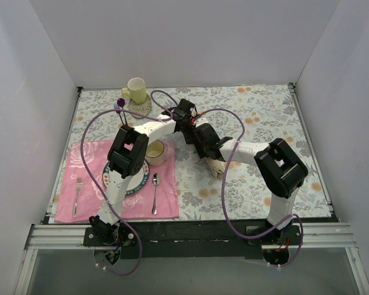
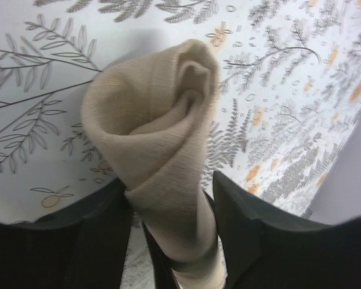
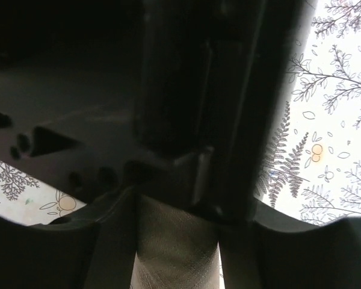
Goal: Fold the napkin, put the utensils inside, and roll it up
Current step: Roll the napkin with the utensil
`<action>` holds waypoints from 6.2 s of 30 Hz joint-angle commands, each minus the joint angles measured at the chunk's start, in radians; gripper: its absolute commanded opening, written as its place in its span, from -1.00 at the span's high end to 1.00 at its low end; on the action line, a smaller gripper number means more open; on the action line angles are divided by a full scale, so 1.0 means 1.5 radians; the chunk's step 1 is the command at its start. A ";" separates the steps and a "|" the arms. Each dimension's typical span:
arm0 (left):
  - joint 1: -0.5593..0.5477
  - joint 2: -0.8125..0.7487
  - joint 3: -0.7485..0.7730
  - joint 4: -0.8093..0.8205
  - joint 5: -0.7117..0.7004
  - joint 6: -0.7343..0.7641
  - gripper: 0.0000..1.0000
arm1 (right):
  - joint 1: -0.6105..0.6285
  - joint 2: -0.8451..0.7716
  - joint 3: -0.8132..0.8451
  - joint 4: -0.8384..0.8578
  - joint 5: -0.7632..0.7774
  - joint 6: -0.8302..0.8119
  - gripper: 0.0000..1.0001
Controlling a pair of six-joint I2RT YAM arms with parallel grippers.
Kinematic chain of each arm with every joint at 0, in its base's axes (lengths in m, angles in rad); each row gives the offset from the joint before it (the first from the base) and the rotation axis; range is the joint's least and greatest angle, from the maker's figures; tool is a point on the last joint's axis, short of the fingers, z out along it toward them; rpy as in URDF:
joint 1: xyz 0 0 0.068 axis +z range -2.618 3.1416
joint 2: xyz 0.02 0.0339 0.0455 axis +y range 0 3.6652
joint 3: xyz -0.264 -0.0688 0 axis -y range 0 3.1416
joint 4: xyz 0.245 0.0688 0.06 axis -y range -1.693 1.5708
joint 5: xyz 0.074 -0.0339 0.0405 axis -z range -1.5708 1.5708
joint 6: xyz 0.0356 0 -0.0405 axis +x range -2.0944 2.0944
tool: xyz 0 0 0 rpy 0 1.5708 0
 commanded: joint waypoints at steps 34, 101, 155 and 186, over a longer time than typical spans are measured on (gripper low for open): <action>-0.025 -0.001 -0.023 -0.017 -0.112 0.000 0.07 | -0.276 0.043 -0.118 0.173 -0.710 0.139 -0.07; -0.018 0.021 0.044 -0.022 -0.033 -0.003 -0.59 | -0.241 0.010 -0.095 0.129 -0.609 0.115 0.11; 0.032 -0.073 -0.200 0.261 0.152 -0.002 0.74 | -0.318 0.047 -0.069 0.101 -0.635 0.189 -0.19; 0.036 -0.146 -0.162 0.208 0.143 0.005 0.41 | -0.211 -0.075 0.028 -0.105 -0.342 0.006 -0.71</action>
